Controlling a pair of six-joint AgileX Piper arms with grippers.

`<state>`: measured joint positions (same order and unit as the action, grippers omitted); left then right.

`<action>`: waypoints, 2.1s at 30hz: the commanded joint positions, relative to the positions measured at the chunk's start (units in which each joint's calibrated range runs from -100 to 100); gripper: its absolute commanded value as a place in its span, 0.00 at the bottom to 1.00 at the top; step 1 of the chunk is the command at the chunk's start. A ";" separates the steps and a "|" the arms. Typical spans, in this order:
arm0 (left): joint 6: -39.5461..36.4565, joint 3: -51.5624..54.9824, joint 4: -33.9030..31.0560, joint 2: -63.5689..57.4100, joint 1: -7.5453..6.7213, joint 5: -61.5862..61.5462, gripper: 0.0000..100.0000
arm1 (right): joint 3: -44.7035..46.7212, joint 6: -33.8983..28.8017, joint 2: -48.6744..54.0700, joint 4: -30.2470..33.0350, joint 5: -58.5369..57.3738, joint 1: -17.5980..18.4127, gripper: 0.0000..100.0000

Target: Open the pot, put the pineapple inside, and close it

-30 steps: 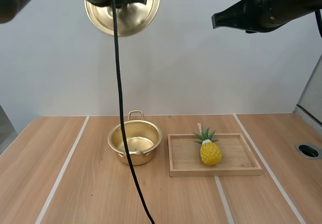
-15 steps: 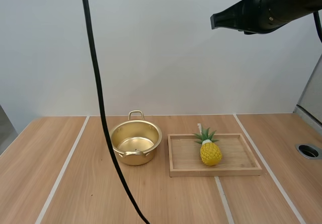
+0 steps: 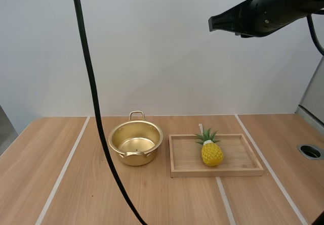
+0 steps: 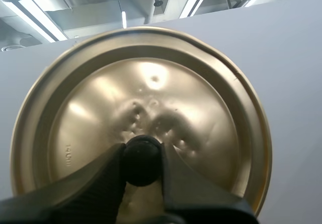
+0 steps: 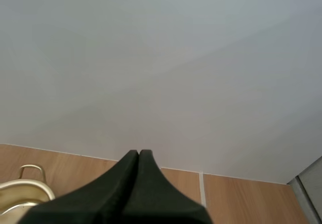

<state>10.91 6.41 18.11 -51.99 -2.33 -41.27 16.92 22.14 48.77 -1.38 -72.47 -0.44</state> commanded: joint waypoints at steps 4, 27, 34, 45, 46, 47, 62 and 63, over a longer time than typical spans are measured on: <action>-0.33 -0.38 0.99 -0.73 -0.07 -0.85 0.00 | 0.11 0.36 -5.93 -4.07 -4.91 -0.19 0.13; -0.33 -0.38 1.34 -0.73 -0.07 -6.84 0.00 | 0.11 1.97 -24.37 -3.81 -11.09 -0.19 0.40; -1.23 -0.38 1.34 -0.73 -0.07 -8.99 0.00 | 0.11 4.22 -27.98 -3.81 -16.87 -0.19 0.56; -1.46 -0.38 1.34 -0.73 -0.07 -9.99 0.00 | 9.84 6.99 -27.86 -3.44 -18.30 -0.19 1.00; -1.46 -0.38 1.34 -0.73 -0.07 -9.99 0.00 | 11.36 6.99 -27.86 -3.44 -18.10 -0.19 1.00; -1.46 -0.38 1.34 -0.73 -0.07 -9.99 0.00 | 12.31 6.99 -27.86 -3.44 -17.74 -0.19 1.00; -1.46 -0.38 1.34 -0.73 -0.07 -11.45 0.00 | 20.42 6.99 -27.86 -3.44 -9.06 -0.19 1.00; -1.46 -0.38 1.34 -0.73 -0.07 -11.64 0.00 | 20.87 6.99 -27.86 -3.44 -8.06 -0.19 1.00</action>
<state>9.99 6.41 18.57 -52.29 -2.33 -53.68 36.77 28.80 20.41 -5.15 -82.95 -0.44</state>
